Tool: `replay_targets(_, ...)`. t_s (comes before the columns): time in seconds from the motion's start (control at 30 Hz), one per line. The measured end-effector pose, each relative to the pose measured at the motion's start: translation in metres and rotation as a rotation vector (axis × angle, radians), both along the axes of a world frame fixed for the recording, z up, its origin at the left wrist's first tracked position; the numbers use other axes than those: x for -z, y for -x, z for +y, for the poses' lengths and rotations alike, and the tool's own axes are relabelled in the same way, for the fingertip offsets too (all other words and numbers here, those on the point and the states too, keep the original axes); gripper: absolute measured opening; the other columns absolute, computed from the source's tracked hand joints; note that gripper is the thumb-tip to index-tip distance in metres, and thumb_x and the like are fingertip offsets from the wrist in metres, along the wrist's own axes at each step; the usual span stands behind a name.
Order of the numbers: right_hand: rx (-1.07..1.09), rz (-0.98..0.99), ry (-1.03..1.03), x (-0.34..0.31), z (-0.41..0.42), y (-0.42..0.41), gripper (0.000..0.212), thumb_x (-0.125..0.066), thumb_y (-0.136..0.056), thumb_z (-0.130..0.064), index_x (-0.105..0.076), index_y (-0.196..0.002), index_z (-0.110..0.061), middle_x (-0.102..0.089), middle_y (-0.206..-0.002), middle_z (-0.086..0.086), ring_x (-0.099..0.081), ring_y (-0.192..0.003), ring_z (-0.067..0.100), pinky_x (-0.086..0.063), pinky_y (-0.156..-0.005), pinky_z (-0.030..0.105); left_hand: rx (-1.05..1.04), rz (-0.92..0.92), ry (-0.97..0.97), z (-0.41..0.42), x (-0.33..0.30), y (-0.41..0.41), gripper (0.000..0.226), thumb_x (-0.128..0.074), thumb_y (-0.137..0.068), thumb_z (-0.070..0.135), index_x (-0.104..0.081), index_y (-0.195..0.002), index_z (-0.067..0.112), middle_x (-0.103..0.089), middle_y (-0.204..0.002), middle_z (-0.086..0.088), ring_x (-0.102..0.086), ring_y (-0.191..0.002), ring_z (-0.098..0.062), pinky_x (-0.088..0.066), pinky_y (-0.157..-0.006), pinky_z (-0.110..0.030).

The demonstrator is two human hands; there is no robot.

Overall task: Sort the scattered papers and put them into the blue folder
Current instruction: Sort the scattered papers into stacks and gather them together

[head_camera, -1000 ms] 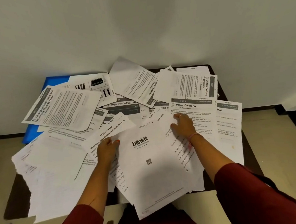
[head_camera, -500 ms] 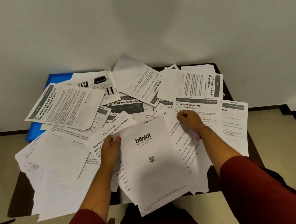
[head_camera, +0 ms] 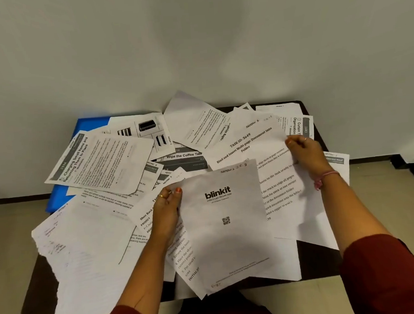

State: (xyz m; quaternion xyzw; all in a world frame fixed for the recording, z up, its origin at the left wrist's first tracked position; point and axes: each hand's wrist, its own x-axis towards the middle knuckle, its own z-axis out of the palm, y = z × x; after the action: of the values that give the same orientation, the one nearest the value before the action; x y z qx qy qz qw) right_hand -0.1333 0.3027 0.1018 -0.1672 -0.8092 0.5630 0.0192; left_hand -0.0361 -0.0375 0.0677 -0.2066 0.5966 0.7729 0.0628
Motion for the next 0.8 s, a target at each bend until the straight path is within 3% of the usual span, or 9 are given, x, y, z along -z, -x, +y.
replay_targets(0.07, 0.045, 0.000, 0.096, -0.006, 0.001, 0.002, 0.021, -0.056, -0.094, -0.014, -0.063, -0.113, -0.007, -0.064, -0.103, 0.004, -0.061, -0.094, 0.016, -0.049, -0.090, 0.030, 0.010, 0.022, -0.028, 0.001, -0.005, 0.004, 0.010, -0.054, -0.096, 0.013, -0.063, -0.098, 0.017, -0.072, -0.090, -0.001, -0.068, -0.085, -0.017, -0.055, -0.077, -0.031)
replay_targets(0.13, 0.083, 0.009, 0.184, -0.011, -0.001, 0.005, 0.016, -0.056, -0.094, -0.012, -0.064, -0.109, -0.010, -0.066, -0.094, 0.000, -0.065, -0.077, 0.003, -0.052, -0.078, 0.023, 0.029, 0.049, -0.045, 0.004, -0.014, 0.007, 0.009, -0.052, -0.096, 0.009, -0.061, -0.096, 0.011, -0.070, -0.070, 0.007, -0.062, -0.058, -0.002, -0.050, -0.054, -0.014)
replay_targets(0.2, 0.117, 0.023, 0.262, -0.017, -0.008, 0.008, 0.011, -0.055, -0.094, -0.010, -0.064, -0.099, -0.014, -0.065, -0.091, -0.002, -0.064, -0.068, -0.003, -0.053, -0.069, 0.016, 0.048, 0.060, -0.054, 0.005, -0.022, 0.010, 0.009, -0.053, -0.096, 0.010, -0.062, -0.093, 0.010, -0.067, -0.064, 0.008, -0.058, -0.048, 0.001, -0.045, -0.047, -0.010)
replay_targets(0.33, 0.122, 0.067, 0.316, -0.034, -0.023, 0.010, 0.011, -0.056, -0.094, -0.010, -0.063, -0.094, -0.018, -0.066, -0.089, -0.003, -0.064, -0.074, 0.003, -0.053, -0.073, 0.018, 0.076, 0.059, -0.093, 0.002, -0.035, 0.019, 0.010, -0.057, -0.093, 0.014, -0.066, -0.092, 0.010, -0.074, -0.086, -0.003, -0.070, -0.075, -0.012, -0.055, -0.065, -0.022)
replay_targets(0.43, 0.095, 0.122, 0.314, -0.049, -0.034, 0.013, 0.011, -0.055, -0.095, -0.009, -0.063, -0.097, -0.015, -0.070, -0.076, -0.011, -0.065, -0.068, -0.001, -0.053, -0.066, 0.014, 0.111, 0.072, -0.131, 0.003, -0.048, 0.022, 0.013, -0.063, -0.087, 0.018, -0.067, -0.095, 0.009, -0.074, -0.094, -0.009, -0.070, -0.087, -0.020, -0.057, -0.073, -0.028)
replay_targets(0.53, 0.068, 0.169, 0.285, -0.060, -0.043, 0.016, 0.013, -0.055, -0.094, -0.010, -0.063, -0.106, -0.010, -0.071, -0.071, -0.016, -0.064, -0.067, -0.003, -0.053, -0.066, 0.013, 0.108, 0.121, -0.166, 0.006, -0.061, 0.027, 0.030, -0.068, -0.078, 0.023, -0.067, -0.103, 0.007, -0.072, -0.103, -0.010, -0.066, -0.101, -0.024, -0.053, -0.088, -0.033)
replay_targets(0.63, 0.075, 0.195, 0.334, -0.067, -0.051, 0.017, 0.013, -0.057, -0.093, -0.011, -0.063, -0.105, -0.011, -0.072, -0.076, -0.013, -0.065, -0.071, 0.000, -0.054, -0.070, 0.016, 0.068, 0.190, -0.162, 0.008, -0.075, 0.035, 0.049, -0.080, -0.072, 0.036, -0.068, -0.113, 0.013, -0.064, -0.125, -0.009, -0.057, -0.120, -0.023, -0.042, -0.105, -0.040)
replay_targets(0.73, 0.082, 0.207, 0.394, -0.072, -0.062, 0.015, 0.012, -0.059, -0.093, -0.014, -0.065, -0.103, -0.013, -0.071, -0.089, -0.005, -0.066, -0.077, 0.006, -0.055, -0.074, 0.020, 0.091, 0.251, -0.152, 0.007, -0.087, 0.045, 0.035, -0.078, -0.069, 0.044, -0.074, -0.101, 0.030, -0.056, -0.136, -0.003, -0.048, -0.130, -0.019, -0.034, -0.112, -0.045)
replay_targets(0.8, 0.085, 0.198, 0.426, -0.071, -0.070, 0.013, 0.012, -0.058, -0.093, -0.012, -0.064, -0.103, -0.013, -0.070, -0.093, -0.002, -0.066, -0.079, 0.008, -0.054, -0.074, 0.020, 0.060, 0.259, -0.155, 0.005, -0.095, 0.051, 0.027, -0.079, -0.073, 0.038, -0.075, -0.098, 0.029, -0.058, -0.135, -0.003, -0.050, -0.129, -0.018, -0.034, -0.112, -0.044)
